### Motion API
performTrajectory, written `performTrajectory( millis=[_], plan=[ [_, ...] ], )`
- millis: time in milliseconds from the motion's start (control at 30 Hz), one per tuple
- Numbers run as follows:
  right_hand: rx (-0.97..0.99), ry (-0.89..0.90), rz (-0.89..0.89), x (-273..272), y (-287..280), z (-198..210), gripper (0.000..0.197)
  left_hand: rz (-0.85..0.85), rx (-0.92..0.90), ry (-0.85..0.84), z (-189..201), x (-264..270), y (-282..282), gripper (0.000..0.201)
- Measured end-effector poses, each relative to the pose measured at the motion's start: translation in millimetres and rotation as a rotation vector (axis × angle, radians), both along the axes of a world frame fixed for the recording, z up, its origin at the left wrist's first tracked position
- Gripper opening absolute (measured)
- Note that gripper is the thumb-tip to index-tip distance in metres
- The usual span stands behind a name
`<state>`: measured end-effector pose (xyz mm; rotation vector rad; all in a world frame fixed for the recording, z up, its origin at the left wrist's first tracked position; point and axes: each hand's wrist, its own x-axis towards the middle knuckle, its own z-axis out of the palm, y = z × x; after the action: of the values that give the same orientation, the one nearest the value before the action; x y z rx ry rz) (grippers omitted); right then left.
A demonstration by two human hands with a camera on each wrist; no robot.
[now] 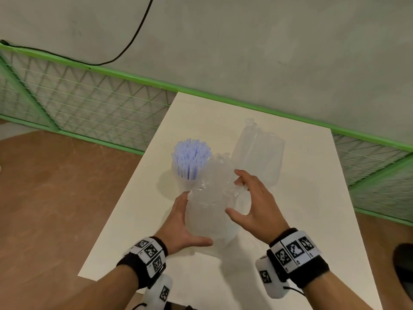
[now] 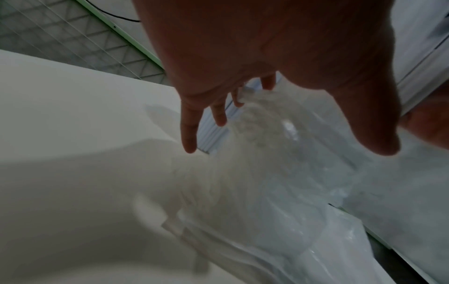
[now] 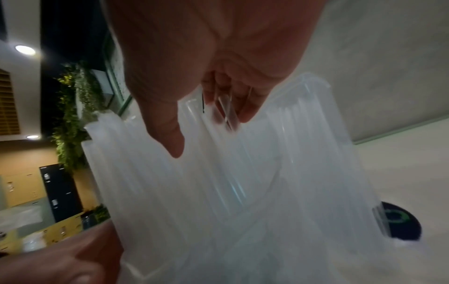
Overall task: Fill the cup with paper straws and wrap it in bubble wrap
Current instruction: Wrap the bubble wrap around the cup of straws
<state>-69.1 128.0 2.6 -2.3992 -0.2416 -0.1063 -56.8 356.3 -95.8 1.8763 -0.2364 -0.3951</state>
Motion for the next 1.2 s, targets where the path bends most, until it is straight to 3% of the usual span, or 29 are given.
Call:
performTrajectory(
  millis=[133,267,400,600,767,833,1000,1133,1200],
  plan=[
    [0.059,-0.159,-0.066,-7.2,11.8,-9.8,0.049,0.067,-0.12,0.033,3.2,-8.8,-13.7,0.121],
    [0.154,-0.132,-0.154,-11.2,24.6,-15.4,0.035,0.187,-0.138,0.066,-2.4,-13.9,-24.6,0.114],
    [0.226,-0.056,-0.198,-14.3,32.3,-16.8,0.035,0.241,-0.092,0.076,-8.5,-13.1,-26.5,0.108],
    [0.168,-0.215,-0.246,-12.9,37.6,-28.3,0.036,0.262,-0.061,0.093,-3.9,-7.1,-26.9,0.1],
    [0.246,-0.128,-0.329,-8.9,39.3,-24.2,0.04,0.302,-0.043,0.129,-7.8,-2.6,-28.6,0.107],
    [0.229,-0.187,-0.328,-7.2,38.8,-20.4,0.044,0.304,-0.023,0.162,-10.0,-1.3,-27.7,0.118],
    [0.088,-0.31,-0.32,-3.1,34.1,-23.0,0.02,0.298,0.032,0.197,-15.1,0.7,-26.0,0.133],
    [0.167,-0.178,-0.367,-4.2,28.6,-11.3,0.017,0.296,-0.005,0.175,-14.1,0.7,-26.8,0.118],
    [0.197,-0.198,-0.394,-2.9,25.3,1.8,0.019,0.294,-0.022,0.16,-10.6,0.8,-27.8,0.109]
  ],
)
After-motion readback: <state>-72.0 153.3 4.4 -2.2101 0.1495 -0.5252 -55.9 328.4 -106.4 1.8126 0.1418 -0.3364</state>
